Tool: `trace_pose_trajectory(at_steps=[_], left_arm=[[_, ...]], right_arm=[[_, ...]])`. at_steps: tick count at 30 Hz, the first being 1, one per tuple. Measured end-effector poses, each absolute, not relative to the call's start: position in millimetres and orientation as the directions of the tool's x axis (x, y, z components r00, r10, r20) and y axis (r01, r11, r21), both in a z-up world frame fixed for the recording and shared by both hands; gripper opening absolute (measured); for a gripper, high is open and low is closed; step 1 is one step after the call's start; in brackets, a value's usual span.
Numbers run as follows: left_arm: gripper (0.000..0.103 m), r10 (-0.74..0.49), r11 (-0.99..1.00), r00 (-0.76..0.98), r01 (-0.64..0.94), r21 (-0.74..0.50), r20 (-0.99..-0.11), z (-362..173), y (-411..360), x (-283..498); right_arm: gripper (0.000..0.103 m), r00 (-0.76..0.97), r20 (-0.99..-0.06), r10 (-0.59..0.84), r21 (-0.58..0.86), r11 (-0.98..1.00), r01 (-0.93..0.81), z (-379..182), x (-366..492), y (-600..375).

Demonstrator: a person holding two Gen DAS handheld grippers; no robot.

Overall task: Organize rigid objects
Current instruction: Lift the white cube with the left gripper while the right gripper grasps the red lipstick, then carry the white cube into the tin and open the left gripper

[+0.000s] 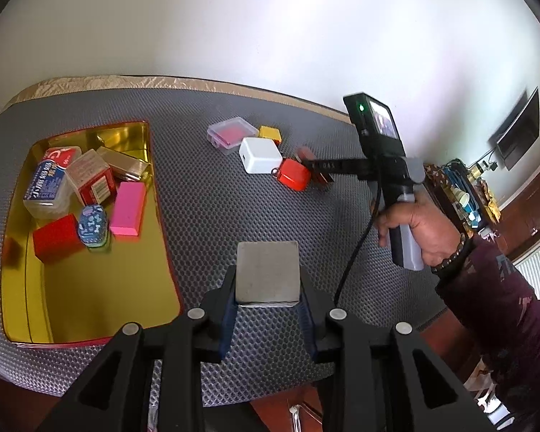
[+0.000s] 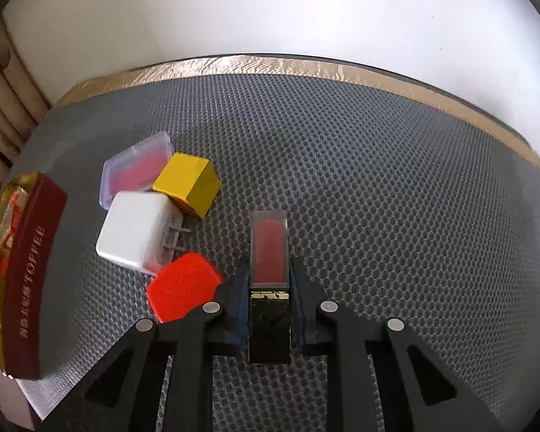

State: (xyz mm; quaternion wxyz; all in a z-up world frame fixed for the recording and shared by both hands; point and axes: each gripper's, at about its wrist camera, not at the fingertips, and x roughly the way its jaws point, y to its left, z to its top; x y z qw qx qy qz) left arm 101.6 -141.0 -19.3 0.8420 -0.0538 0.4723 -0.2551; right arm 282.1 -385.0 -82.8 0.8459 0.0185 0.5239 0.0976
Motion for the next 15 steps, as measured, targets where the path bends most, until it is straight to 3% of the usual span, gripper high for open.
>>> trace_pose_trajectory(at_steps=[6,15], left_arm=[[0.03,-0.456,0.885,0.478,0.336,-0.323,-0.751,-7,-116,98],[0.03,-0.271,0.962,0.56,0.175,-0.207,-0.783,-6,-42,98]], right_arm=[[0.019,0.446,-0.876,0.183,0.144,0.982,-0.121,-81,260,-407],[0.019,0.482,-0.839,0.251,0.276,0.961,-0.019,-81,190,-457]])
